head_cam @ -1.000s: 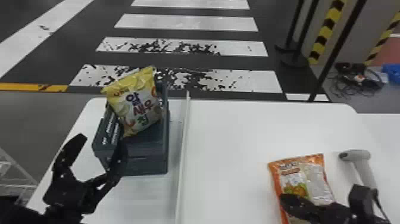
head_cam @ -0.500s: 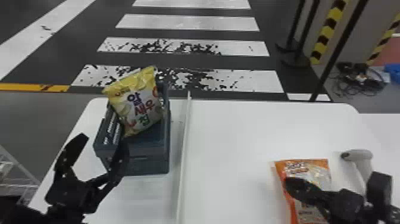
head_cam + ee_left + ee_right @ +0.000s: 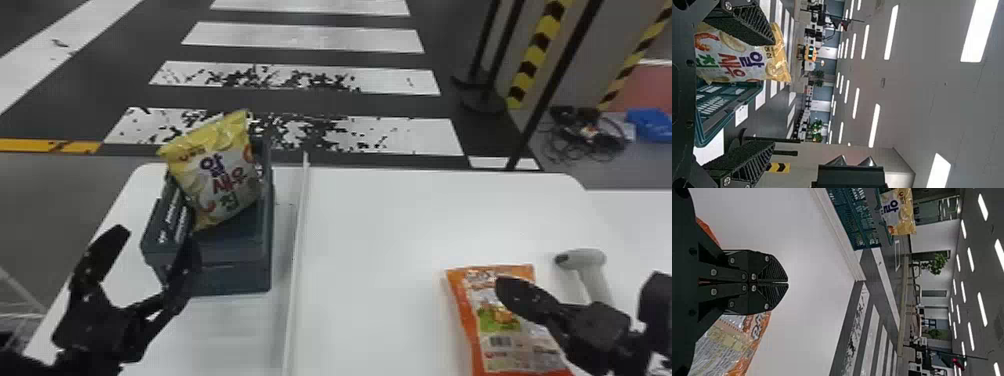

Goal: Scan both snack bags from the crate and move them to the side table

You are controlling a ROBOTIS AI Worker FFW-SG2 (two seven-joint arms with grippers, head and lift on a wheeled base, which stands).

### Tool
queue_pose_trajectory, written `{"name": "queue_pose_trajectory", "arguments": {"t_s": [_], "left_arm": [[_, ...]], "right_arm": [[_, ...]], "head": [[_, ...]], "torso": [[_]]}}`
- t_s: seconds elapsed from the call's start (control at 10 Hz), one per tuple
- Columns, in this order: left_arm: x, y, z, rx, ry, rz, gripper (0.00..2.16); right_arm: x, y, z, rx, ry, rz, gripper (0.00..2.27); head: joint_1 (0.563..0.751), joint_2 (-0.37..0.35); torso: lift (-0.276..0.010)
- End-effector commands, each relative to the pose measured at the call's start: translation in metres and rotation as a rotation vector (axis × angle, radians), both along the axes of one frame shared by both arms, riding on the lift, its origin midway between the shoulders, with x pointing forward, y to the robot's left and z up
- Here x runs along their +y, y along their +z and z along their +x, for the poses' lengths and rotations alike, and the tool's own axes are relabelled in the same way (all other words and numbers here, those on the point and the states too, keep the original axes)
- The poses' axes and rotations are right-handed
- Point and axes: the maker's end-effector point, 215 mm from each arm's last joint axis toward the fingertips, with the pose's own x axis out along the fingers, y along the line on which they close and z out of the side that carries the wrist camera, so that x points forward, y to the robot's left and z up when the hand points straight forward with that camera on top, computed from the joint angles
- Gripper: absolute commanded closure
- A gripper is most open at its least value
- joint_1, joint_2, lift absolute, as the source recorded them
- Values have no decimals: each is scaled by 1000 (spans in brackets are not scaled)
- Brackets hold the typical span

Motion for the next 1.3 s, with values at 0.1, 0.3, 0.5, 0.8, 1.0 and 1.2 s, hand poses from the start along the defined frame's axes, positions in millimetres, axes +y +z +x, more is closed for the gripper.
{"name": "queue_pose_trajectory", "arguments": {"t_s": [0.1,0.3,0.5,0.8,1.0,1.2], "left_arm": [[-1,1,1,-2,-2,0,100],[0,0,1,1,-2,2,100],[0,2,1,-3,-2,2,100],[1,1,1,-2,-2,1,100],[0,1,1,-2,0,0,100],[0,0,0,0,0,0,100]], "right_arm": [[-24,-23,1,40,-47,-17,2256],[-30,-45,1,77,-60,-21,2256],[-35,-65,2,97,-68,-28,2256],[-36,-73,2,100,-73,-28,2256],[-36,-66,6,80,-72,-30,2256],[-36,-39,13,41,-76,-33,2256]], "head": [[695,-76],[695,-100],[695,-107],[695,-114],[695,-115],[695,-114]], "torso": [[-99],[-99],[-99],[-99],[-99],[-99]]}}
